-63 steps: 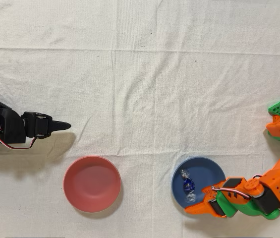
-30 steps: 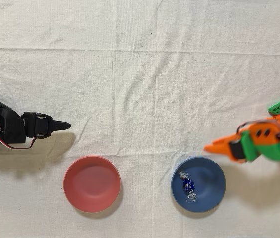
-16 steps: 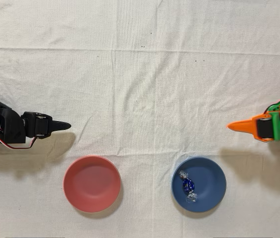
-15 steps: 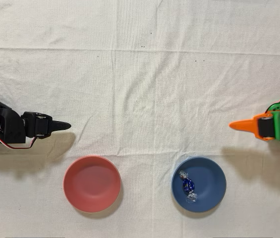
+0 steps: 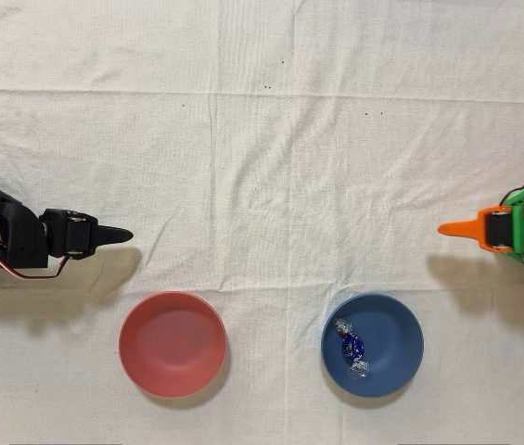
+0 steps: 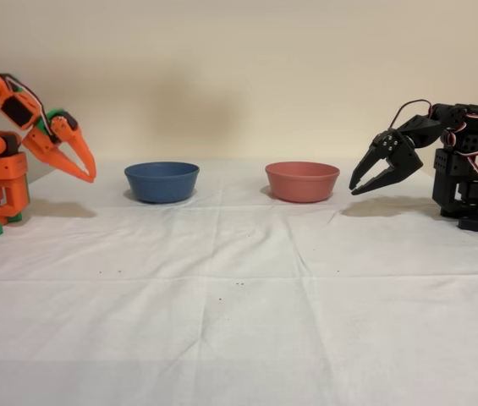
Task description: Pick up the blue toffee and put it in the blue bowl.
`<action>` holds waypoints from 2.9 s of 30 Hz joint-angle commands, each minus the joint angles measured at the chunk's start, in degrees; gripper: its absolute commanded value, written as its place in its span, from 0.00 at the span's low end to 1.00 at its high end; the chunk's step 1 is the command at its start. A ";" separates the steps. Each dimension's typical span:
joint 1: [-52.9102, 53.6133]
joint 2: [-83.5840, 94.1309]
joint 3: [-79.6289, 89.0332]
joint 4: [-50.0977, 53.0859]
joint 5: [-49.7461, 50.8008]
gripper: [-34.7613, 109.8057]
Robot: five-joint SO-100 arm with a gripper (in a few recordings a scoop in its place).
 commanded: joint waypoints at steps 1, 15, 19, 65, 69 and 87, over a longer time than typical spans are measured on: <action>-0.18 1.23 2.55 -1.32 -0.62 0.24; 0.26 1.23 11.34 -9.67 -1.49 0.24; -0.44 1.23 11.34 -6.77 -0.35 0.24; -0.35 1.32 11.34 -6.77 -0.18 0.24; -0.35 1.32 11.34 -6.77 -0.18 0.24; -0.35 1.32 11.34 -6.77 -0.18 0.24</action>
